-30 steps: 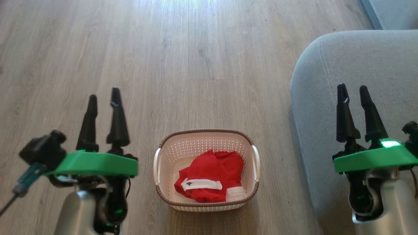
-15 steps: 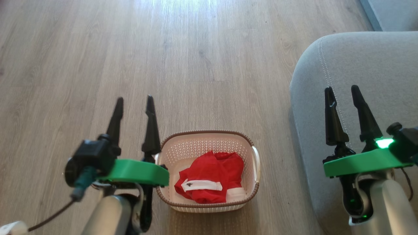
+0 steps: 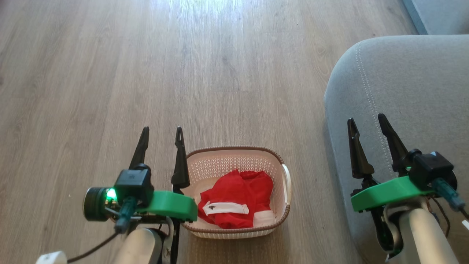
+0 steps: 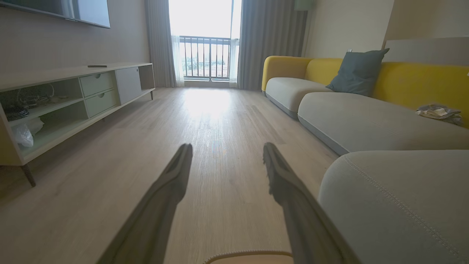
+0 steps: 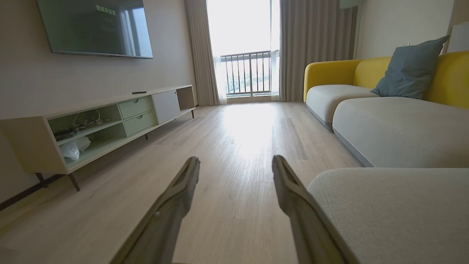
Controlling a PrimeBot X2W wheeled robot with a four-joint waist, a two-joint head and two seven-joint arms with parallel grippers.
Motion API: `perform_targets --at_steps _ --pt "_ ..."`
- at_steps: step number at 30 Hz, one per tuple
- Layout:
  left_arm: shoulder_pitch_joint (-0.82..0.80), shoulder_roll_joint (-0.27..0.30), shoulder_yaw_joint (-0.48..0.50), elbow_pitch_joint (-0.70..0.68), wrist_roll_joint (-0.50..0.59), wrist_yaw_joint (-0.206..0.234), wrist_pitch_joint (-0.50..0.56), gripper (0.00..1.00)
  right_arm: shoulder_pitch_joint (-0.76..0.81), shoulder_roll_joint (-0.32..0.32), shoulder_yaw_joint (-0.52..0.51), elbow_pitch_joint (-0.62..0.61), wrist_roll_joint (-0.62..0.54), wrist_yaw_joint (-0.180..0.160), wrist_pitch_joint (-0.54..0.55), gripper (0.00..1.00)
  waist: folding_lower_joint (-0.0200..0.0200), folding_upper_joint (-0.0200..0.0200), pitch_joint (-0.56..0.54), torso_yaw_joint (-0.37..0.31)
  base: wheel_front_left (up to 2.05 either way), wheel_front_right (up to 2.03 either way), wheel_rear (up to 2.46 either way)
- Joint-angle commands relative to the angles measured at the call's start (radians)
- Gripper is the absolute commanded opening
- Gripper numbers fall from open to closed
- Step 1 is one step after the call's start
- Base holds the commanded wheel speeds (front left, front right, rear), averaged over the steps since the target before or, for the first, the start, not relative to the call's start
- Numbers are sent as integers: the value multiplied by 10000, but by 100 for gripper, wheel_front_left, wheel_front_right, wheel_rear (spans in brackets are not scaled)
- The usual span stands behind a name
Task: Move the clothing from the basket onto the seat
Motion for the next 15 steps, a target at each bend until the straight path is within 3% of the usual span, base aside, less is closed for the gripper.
perform_targets --at_steps 1,8,15 --pt "-273 -64 247 -282 412 35 -144 100 -363 -116 252 -289 -341 4 -206 100 0 0 24 -5 0 0 0" --pt "-134 -259 348 79 912 -185 -349 100 -390 -88 258 -175 -920 4 -413 100 0 0 -20 13 0 0 0" --pt "84 -381 860 450 848 -918 -500 100 -336 -71 413 -31 -1284 4 -565 100 0 0 -155 18 0 0 0"
